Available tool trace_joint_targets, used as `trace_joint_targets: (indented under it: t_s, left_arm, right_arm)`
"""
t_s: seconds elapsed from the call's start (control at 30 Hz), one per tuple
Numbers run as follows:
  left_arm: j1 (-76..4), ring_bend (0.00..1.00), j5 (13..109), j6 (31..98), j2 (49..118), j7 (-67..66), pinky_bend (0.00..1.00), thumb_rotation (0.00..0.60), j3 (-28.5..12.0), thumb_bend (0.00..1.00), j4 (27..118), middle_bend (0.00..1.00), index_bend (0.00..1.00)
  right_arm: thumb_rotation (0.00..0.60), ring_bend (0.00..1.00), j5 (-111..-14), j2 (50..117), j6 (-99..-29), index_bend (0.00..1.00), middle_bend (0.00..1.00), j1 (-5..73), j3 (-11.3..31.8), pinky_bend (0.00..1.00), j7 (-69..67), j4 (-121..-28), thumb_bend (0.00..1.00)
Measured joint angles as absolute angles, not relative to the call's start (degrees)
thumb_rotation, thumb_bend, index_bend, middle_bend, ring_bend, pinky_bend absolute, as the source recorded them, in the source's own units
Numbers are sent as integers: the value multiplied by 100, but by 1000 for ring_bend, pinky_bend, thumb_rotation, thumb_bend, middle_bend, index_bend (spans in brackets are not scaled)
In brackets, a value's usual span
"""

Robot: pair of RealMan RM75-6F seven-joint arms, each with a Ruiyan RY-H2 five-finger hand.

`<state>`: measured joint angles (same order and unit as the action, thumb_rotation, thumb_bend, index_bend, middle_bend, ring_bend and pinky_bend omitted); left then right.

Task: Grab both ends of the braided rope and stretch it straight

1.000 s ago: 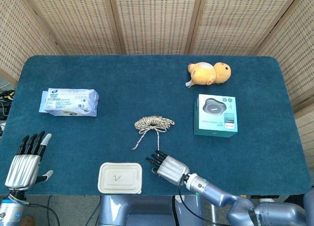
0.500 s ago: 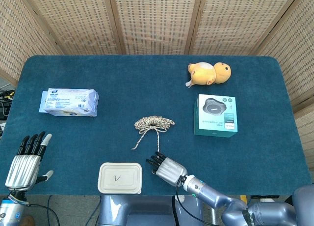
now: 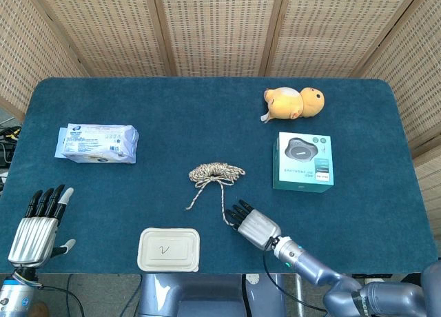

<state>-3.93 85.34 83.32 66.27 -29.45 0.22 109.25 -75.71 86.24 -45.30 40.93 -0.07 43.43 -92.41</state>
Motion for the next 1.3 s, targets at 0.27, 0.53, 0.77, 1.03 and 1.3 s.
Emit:
trace_joint_targets:
  t_s: [0.27, 0.53, 0.77, 1.03, 1.3]
  left_arm:
    - [-391, 0, 8552, 8357, 6627, -2950, 0, 600, 45, 0, 10935, 0, 0]
    - [-391, 0, 8569, 8371, 6629, -2956, 0, 600, 64, 0, 10938, 0, 0]
    - [-403, 0, 8525, 8353, 6613, -2899, 0, 600, 55, 0, 10919, 0, 0]
    - [-428, 0, 8520, 8325, 6588, -2849, 0, 600, 57, 0, 10916, 0, 0]
    - [-405, 0, 8588, 8376, 6590, -2873, 0, 600, 94, 0, 10936, 0, 0]
  right_arm:
    - [600, 0, -7513, 8464, -4961, 307, 0, 3973, 97, 0, 4037, -9131, 570]
    - [600, 0, -7458, 8471, -5316, 338, 0, 3835, 328, 0, 3226, -9279, 380]
    - [600, 0, -7097, 8861, -5468, 370, 0, 3851, 482, 0, 3416, -9042, 380]
    - [600, 0, -6782, 8723, -5686, 405, 0, 3864, 639, 0, 3720, -9315, 382]
    - [600, 0, -6521, 8812, -5610, 429, 0, 3909, 576, 0, 3777, -9288, 383]
